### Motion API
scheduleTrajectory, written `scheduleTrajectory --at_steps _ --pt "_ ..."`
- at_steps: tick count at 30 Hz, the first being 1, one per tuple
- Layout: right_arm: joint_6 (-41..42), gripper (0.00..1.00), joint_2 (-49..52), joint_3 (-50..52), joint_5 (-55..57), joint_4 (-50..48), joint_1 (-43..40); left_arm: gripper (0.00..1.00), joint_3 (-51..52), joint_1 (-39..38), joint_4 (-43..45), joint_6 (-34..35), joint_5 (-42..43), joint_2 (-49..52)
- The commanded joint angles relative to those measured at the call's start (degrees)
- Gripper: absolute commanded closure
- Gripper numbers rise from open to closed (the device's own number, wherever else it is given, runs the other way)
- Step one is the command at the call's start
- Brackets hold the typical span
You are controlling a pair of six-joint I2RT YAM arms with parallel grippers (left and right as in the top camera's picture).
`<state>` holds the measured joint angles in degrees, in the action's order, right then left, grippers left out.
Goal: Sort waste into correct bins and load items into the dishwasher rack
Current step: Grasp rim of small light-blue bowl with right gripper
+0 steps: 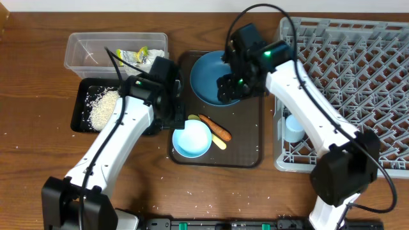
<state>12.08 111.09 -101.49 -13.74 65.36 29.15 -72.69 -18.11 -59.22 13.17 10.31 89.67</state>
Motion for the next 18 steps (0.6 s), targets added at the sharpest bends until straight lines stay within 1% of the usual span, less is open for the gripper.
scheduleTrajectory --at_steps 1,9,11,18 --pt "1.99 0.33 1.49 0.00 -1.66 0.11 2.45 0.51 0.35 1.44 -0.50 0.22 -0.46 -1.86" --pt "5.66 0.41 5.70 0.57 -1.70 0.00 7.91 0.51 0.35 7.19 -0.74 0.24 -0.46 -2.36" --pt "6.69 0.45 7.21 0.74 -1.73 0.11 9.31 0.51 0.35 9.09 -0.76 0.24 -0.46 -2.36" --pt "7.80 0.51 11.10 1.11 -1.73 0.87 12.52 0.51 0.35 14.84 -0.61 0.22 -0.48 -2.36"
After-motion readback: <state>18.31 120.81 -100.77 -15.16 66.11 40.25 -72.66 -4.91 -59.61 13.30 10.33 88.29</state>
